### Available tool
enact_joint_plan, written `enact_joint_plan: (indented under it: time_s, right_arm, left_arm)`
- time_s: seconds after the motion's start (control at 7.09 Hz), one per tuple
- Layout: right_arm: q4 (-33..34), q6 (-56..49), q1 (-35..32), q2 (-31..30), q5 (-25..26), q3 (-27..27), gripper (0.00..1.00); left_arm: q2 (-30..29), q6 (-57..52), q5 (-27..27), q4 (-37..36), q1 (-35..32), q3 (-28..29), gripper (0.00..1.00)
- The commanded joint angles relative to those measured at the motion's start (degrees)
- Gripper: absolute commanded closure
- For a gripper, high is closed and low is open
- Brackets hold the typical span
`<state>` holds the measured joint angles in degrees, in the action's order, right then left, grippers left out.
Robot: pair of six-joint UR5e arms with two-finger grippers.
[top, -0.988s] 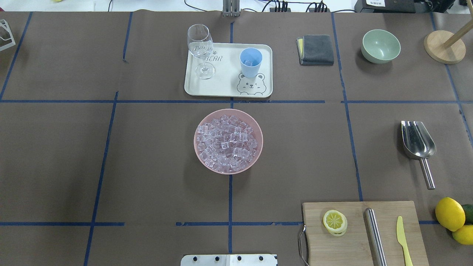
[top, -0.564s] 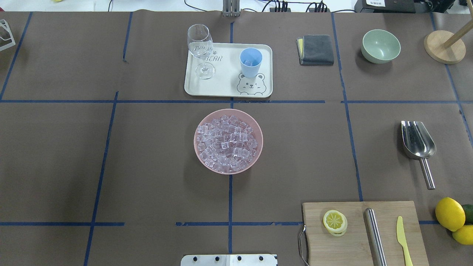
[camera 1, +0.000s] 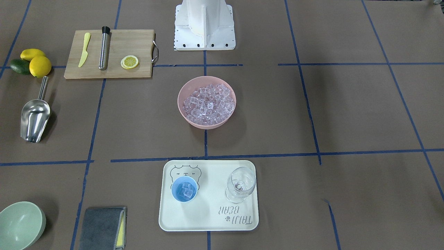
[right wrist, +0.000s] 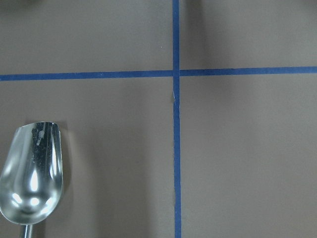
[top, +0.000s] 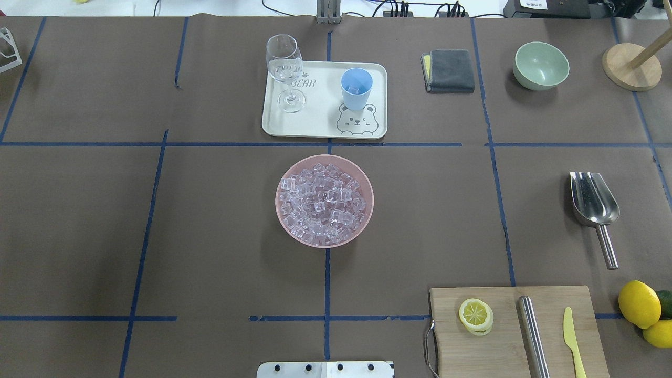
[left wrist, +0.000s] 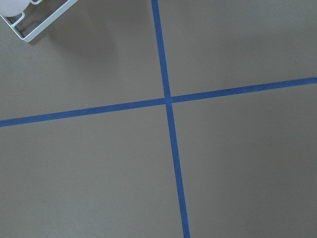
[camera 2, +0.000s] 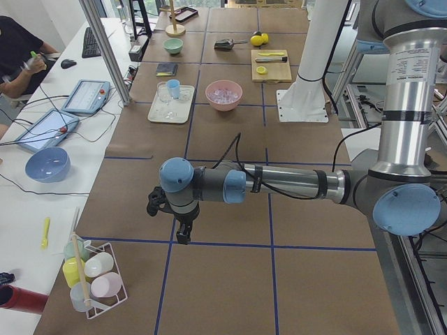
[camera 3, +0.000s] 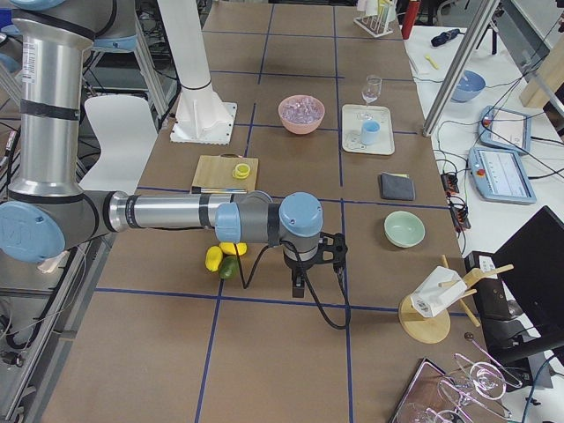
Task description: Put ice in cup with scoop
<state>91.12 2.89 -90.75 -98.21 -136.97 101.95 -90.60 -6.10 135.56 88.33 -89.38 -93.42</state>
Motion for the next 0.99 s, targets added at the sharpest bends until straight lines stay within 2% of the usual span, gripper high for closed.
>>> enact_joint_plan:
  time_s: [0.0, 0.85]
  right_arm:
    - [0.0, 0.0, 0.0, -0.1, -0.1, 0.0, 0.0]
    - [-0.1, 0.0, 0.0, 0.0, -0.3, 0.5, 0.0]
  left_arm:
    - [-0.1, 0.0, 0.0, 0.0, 0.0, 0.0, 0.0]
    - [-0.4, 0.2, 0.0, 0.0, 0.0, 0.0, 0.0]
